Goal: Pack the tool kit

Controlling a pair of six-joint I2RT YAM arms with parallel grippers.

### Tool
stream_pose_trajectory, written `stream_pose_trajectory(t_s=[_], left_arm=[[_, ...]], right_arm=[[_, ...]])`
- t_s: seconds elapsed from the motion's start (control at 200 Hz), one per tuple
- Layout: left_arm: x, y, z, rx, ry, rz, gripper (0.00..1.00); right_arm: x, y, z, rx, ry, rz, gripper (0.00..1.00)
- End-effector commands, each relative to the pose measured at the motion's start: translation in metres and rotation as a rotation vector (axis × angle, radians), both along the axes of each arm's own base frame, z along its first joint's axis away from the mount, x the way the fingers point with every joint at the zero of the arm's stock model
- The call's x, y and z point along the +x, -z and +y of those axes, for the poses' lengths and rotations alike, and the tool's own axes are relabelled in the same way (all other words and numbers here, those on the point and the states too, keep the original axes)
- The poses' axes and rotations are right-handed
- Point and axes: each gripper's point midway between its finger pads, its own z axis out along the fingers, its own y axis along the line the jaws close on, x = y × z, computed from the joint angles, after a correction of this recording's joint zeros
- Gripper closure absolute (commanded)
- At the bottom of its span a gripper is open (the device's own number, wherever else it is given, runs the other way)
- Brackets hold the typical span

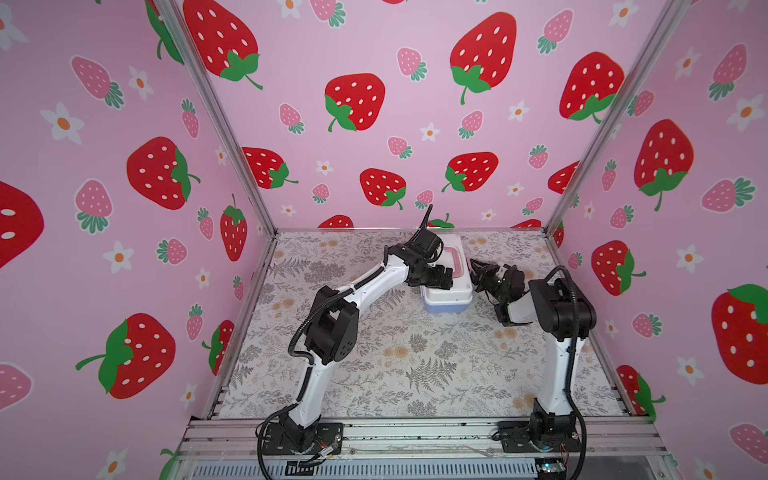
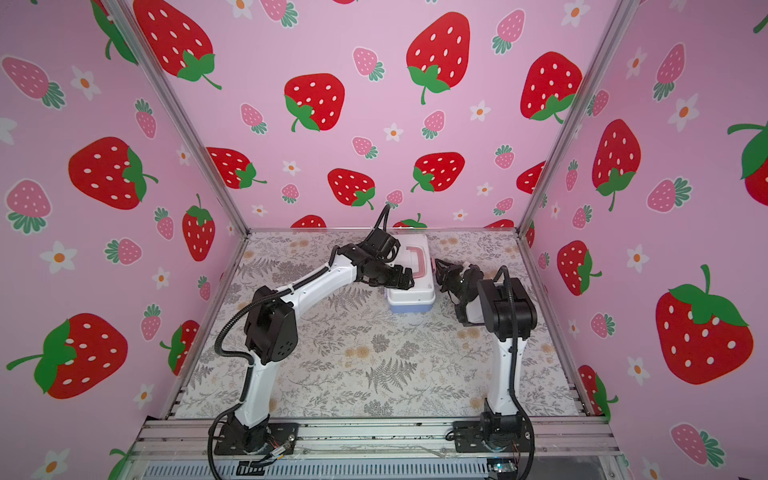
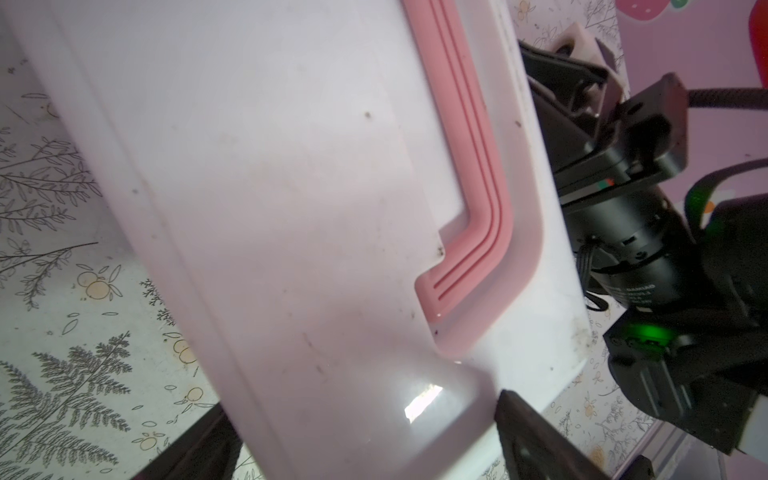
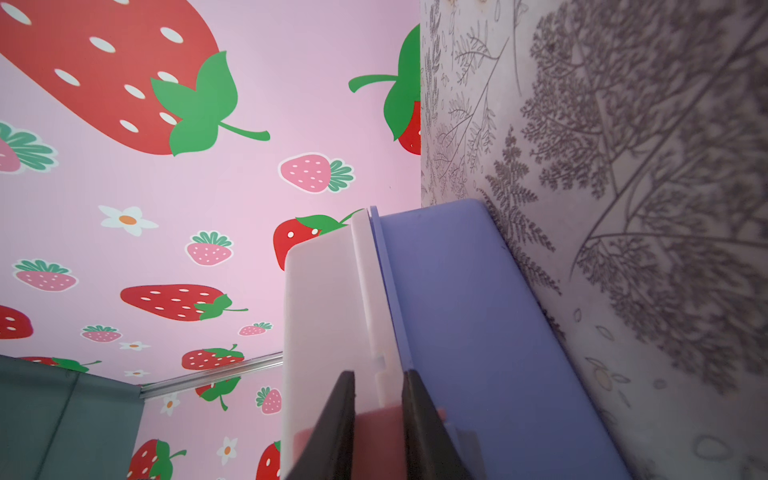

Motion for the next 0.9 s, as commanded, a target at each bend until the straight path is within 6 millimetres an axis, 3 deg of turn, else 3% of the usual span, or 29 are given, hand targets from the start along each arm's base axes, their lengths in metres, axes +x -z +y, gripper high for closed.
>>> stream_pose_trajectory(t_s=[0.0,0.165,0.7,0.73,0.895], left_arm=[[-0.022,0.038,-0.009,0.048,0.055,0.093,0.05],[-0.020,0.040,-0.011,0.046,0.050,0.103,0.05],[-0.021,0.048,-0.011,0.080,0.045,0.124,0.05],[-0.021,0.049,-0.011,0.081,0.043,0.126,0.05],[-0.022,0.051,-0.011,0.092,0.042,0.133,0.05]], right_arm=[[-0.024,0.001,0.039,-0.020,-0.207,-0.049,0.62],[-0.030,0.006,0.041,0.033,-0.229,-0.068,0.53],[-0.030,0.022,0.055,-0.068,-0.331,-0.097,0.49],[-0.030,0.023,0.055,-0.067,-0.332,-0.097,0.44],[-0.030,0.022,0.056,-0.073,-0.340,-0.105,0.40]])
